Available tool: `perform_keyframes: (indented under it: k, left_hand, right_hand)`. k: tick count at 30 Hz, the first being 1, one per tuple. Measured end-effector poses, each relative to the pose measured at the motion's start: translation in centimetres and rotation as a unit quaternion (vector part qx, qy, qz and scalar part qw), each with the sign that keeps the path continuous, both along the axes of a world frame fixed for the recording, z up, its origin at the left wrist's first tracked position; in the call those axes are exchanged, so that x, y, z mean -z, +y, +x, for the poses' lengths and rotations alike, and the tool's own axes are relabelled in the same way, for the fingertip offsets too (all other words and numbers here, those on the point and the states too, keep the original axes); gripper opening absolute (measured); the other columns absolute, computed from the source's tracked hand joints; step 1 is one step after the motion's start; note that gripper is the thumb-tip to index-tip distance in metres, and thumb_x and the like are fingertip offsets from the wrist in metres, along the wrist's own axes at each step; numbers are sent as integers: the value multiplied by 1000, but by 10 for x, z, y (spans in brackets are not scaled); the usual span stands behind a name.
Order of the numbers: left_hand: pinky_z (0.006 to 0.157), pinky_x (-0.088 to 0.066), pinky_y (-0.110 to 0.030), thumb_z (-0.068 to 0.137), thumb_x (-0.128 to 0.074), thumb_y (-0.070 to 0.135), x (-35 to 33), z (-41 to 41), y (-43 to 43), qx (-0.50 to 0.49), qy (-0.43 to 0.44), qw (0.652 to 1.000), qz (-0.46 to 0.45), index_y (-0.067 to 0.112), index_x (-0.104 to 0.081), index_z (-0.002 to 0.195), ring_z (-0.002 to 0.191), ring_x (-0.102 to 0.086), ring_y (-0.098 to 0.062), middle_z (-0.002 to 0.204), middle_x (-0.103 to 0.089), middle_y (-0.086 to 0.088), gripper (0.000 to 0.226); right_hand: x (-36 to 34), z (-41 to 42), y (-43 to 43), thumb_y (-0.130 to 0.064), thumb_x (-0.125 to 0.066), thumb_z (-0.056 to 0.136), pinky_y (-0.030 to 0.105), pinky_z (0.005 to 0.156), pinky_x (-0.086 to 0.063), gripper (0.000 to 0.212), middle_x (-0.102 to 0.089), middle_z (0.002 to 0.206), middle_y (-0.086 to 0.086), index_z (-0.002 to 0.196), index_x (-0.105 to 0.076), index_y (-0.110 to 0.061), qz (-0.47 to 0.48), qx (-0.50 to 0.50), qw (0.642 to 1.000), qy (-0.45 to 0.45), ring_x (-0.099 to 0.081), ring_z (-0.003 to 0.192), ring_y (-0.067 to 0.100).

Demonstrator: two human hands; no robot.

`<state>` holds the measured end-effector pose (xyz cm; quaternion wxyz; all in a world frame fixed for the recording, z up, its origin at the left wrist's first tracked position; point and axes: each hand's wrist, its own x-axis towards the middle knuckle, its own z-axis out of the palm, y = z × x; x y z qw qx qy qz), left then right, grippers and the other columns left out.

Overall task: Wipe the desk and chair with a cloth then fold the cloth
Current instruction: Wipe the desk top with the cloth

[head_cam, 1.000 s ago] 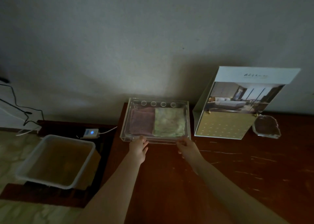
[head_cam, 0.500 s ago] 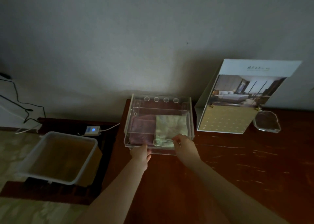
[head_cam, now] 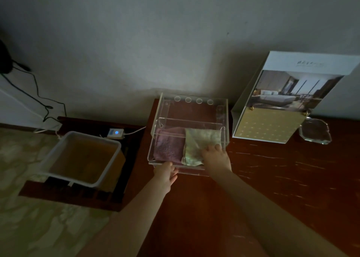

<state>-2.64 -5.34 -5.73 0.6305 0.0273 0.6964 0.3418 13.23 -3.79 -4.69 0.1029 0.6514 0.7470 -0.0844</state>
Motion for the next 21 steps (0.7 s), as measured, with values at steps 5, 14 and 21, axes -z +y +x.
perform_keyframes:
  k: [5, 14, 21]
  left_hand:
    - [94, -45, -41, 96, -47, 10, -7, -6, -12, 26, -17, 1000, -3, 7, -47, 115, 109, -60, -30, 99, -60, -14, 19]
    - [87, -47, -42, 95, -50, 15, -28, -2, -14, 44, -31, 998, -20, 4, -49, 117, 106, -61, -33, 120, -57, -20, 25]
    - [81, -47, -38, 87, -60, 21, -33, -1, -14, 30, -26, 999, -20, 6, -44, 130, 88, -61, -28, 123, -54, -21, 48]
  right_hand:
    - [-10, 5, 4, -25, -56, 92, 39, 103, -38, 27, -51, 120, 7, 116, -58, -12, 20, 62, 987, 149, -45, 116, 26]
    - [-74, 33, -25, -13, -38, 101, 24, 58, -49, 5, -54, 86, -1, 103, -42, -11, 91, 304, 762, 564, -55, 70, 12]
    - [-92, 65, -47, -31, -35, 102, 30, 73, -50, 40, -65, 79, 8, 83, -62, -8, 0, 357, 695, 624, -63, 74, 19]
